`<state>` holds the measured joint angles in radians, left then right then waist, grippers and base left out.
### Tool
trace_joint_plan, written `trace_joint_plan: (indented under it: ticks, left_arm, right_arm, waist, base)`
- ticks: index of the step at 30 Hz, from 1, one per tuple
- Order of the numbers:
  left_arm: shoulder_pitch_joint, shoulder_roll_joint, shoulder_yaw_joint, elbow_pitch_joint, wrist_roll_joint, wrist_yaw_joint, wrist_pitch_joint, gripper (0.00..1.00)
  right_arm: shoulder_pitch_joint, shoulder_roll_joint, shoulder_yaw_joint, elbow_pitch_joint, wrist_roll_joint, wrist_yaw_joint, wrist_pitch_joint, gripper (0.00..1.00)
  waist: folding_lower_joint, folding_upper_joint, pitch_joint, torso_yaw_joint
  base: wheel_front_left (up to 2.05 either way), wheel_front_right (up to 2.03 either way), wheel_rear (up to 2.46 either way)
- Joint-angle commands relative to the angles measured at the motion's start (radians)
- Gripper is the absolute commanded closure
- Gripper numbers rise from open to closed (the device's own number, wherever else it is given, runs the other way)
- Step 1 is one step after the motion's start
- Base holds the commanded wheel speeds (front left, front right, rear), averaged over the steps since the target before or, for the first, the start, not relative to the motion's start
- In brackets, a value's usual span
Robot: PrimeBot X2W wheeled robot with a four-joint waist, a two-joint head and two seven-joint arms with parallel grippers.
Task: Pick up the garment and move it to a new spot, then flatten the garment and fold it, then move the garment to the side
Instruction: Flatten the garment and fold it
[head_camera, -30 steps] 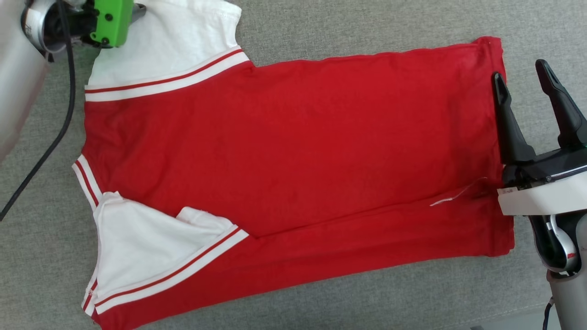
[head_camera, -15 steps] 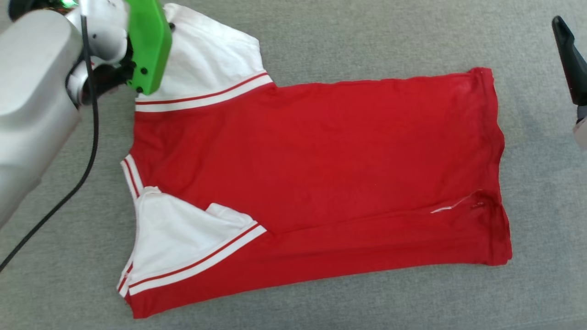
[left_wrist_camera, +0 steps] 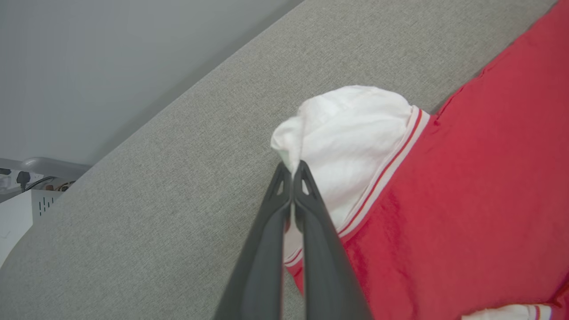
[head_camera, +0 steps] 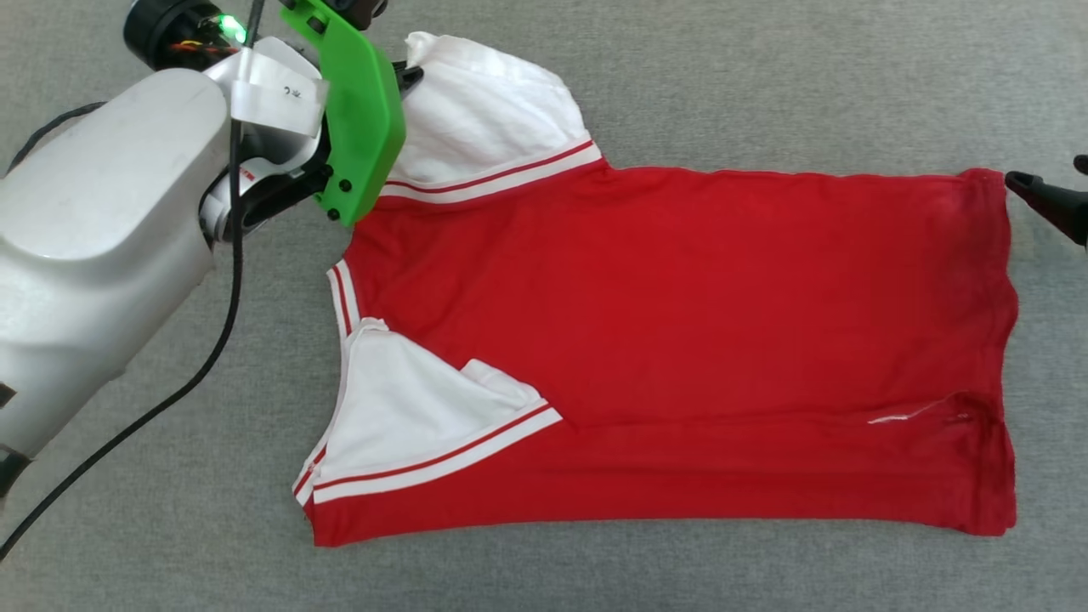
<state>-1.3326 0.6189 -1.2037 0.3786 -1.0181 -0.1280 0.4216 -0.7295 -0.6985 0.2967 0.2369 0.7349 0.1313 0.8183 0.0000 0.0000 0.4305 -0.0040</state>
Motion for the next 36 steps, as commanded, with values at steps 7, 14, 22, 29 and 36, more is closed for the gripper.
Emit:
trace_joint_plan:
  ticks: [7,14,22,29,36]
  left_arm:
    - [-0.021,-0.02,-0.01,-0.02,0.033,-0.003,-0.028,1.0]
    - [-0.005,-0.019,-0.021,-0.002,0.028,-0.003,-0.051,1.0]
    - [0.054,0.0,-0.035,0.023,0.01,-0.003,-0.096,1.0]
    - [0.158,0.04,-0.045,-0.022,0.005,0.011,-0.147,1.0]
    - [0.299,0.105,-0.053,-0.127,-0.003,0.068,-0.19,1.0]
  right_arm:
    - [-0.039,0.05,0.08,0.136,-0.036,-0.001,-0.001,0.0]
    - [-0.006,0.067,0.154,0.201,0.014,-0.001,-0.068,1.0]
    - [0.001,0.033,0.177,0.16,0.038,-0.001,-0.299,1.0]
    - [0.12,-0.008,0.194,0.076,0.069,-0.001,-0.426,1.0]
    - [0.274,-0.025,0.173,0.006,0.076,-0.001,-0.508,1.0]
  waist:
    - [0.0,0.0,0.058,0.04]
    - [0.0,0.0,0.051,0.031]
    - [0.0,0.0,-0.043,0.015]
    - [0.0,0.0,-0.132,0.014]
    - [0.0,0.0,-0.202,0.019]
  base:
    - [0.0,0.0,0.0]
    - [0.0,0.0,0.0]
    - [0.0,0.0,0.0]
    - [0.0,0.0,0.0]
    - [0.0,0.0,0.0]
